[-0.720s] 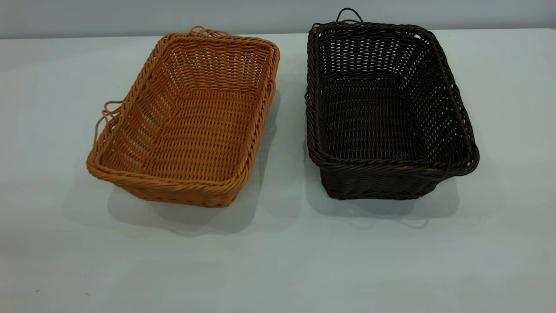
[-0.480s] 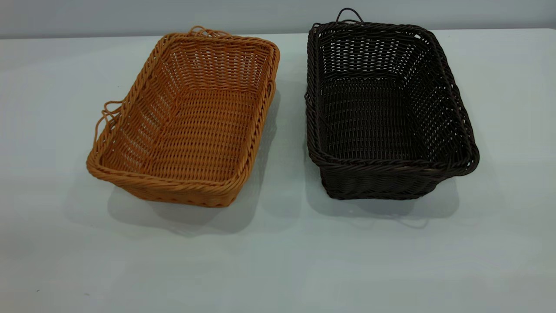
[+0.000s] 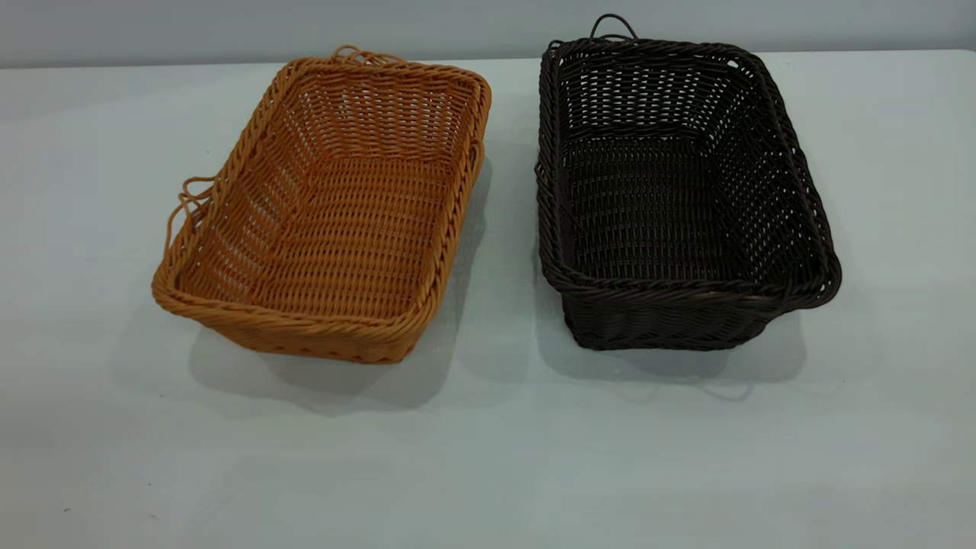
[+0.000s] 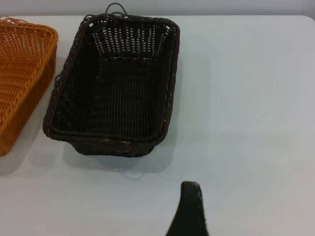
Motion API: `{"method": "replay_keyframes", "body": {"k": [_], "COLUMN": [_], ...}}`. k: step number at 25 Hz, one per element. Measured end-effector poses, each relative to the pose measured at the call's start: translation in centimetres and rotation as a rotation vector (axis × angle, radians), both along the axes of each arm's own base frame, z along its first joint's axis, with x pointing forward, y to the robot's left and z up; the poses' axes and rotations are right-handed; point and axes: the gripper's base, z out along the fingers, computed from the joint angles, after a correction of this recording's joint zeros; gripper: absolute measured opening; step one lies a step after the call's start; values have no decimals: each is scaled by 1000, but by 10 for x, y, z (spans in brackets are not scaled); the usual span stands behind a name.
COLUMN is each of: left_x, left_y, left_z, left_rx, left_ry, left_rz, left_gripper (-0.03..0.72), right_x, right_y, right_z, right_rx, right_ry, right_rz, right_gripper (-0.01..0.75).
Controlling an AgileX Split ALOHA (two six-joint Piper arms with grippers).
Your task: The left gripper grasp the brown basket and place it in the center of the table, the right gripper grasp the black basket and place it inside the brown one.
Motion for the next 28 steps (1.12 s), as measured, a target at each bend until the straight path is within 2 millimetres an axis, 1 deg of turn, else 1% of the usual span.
{"method": "replay_keyframes", "body": {"k": [23,25,28], "left_x": [0,2,17], "left_y": [0,0,0], "left_z": [0,1,8], "left_rx": [1,1,12], "left_ry": [0,17,85], "left_rz": [1,1,-5], "left_gripper": [444,444,444], "right_x": [0,4,18], "right_y": [0,3,9], "right_z": [1,1,2], "right_rx": [5,28,71], "right_ry": [-6,18,112], "right_rz": [1,14,66], "right_gripper": [540,540,561]}}
